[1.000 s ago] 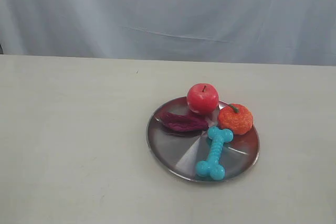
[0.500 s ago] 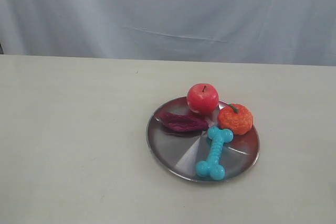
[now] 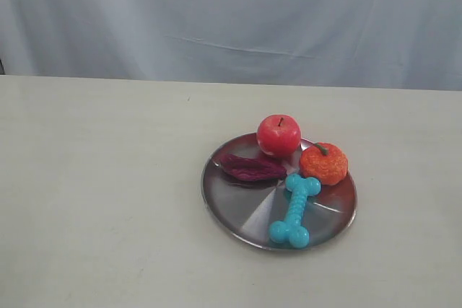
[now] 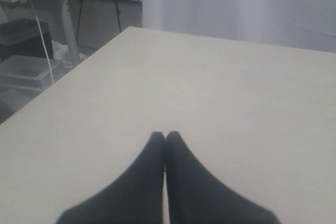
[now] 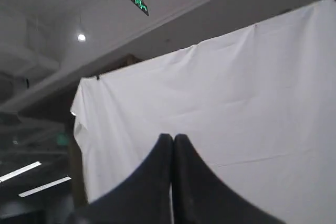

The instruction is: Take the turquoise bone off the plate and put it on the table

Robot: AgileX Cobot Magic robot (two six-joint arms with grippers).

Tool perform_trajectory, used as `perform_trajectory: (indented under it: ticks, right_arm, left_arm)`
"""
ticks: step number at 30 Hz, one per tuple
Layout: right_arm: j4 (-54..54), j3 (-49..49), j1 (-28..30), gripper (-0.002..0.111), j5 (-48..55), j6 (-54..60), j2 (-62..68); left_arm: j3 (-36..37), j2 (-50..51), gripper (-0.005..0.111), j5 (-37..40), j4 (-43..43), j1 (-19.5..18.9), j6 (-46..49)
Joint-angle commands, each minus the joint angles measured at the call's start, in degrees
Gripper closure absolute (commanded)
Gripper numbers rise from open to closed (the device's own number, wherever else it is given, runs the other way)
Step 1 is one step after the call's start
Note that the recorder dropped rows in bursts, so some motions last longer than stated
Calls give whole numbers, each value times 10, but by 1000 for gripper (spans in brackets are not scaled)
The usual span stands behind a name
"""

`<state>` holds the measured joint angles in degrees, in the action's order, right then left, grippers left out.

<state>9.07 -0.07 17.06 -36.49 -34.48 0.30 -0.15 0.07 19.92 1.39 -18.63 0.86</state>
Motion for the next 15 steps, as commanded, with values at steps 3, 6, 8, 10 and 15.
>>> perform_trajectory:
  ticks: [3, 6, 8, 10, 15]
  right_arm:
    - [-8, -131, -1, 109, 340, -84, 48]
    - [-8, -232, -1, 109, 435, -50, 155]
    - [-20, -312, -15, 109, 513, 11, 254]
    - [-42, -384, -38, 109, 595, 74, 335]
    - [-95, -560, -94, 109, 798, 191, 524]
  left_arm:
    - [1, -1, 107, -3, 1, -1, -2]
    - [1, -1, 107, -3, 1, -1, -2]
    - [1, -1, 107, -3, 1, -1, -2]
    - [1, -1, 107, -3, 1, -1, -2]
    - [1, -1, 107, -3, 1, -1, -2]
